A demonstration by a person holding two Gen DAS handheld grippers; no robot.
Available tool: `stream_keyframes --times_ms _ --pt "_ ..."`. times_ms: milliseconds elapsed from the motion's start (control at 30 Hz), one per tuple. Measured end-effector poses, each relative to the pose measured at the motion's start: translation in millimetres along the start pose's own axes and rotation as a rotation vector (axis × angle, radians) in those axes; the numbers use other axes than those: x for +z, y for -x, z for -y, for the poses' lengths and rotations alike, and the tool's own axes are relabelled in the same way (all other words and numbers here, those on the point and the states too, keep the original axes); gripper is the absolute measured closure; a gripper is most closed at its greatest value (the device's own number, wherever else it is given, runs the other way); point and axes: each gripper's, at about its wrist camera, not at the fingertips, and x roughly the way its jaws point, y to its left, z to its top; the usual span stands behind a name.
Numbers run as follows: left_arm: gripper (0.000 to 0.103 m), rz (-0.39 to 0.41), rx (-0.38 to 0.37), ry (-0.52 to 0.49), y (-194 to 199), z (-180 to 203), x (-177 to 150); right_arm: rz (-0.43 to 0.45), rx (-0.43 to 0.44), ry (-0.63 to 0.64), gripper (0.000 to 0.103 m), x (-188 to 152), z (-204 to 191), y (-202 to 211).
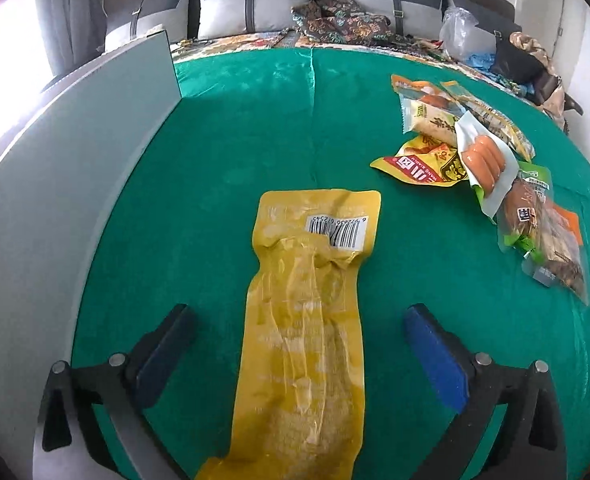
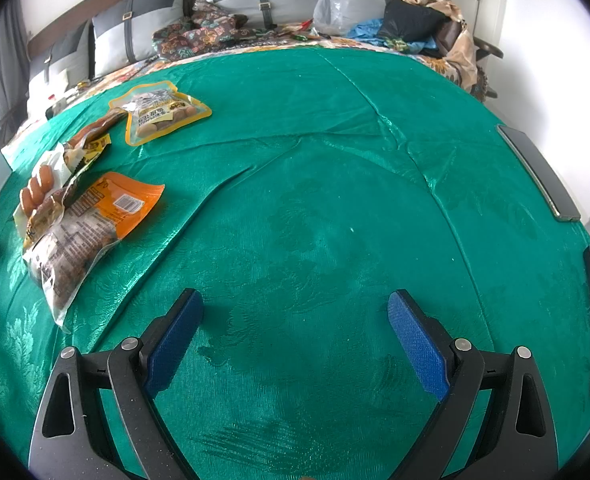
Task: Organize snacks
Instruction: 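Lower the yellow pack onto the table and open the left gripper, then grasp the orange-labelled jerky bag with the right gripper and lift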
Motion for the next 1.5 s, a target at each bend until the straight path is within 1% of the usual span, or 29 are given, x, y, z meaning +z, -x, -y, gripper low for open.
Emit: stream_keyframes --times_ms 133,1500 --pt "0.000 0.024 0.001 -0.004 -2.0 1.4 -1.2 0.000 0.000 0.000 0.007 0.0 0.0 0.1" --pt "0.000 0.025 -0.002 0.001 -4.7 1.8 1.7 0.001 0.000 0.000 0.007 0.3 0.5 0.3"
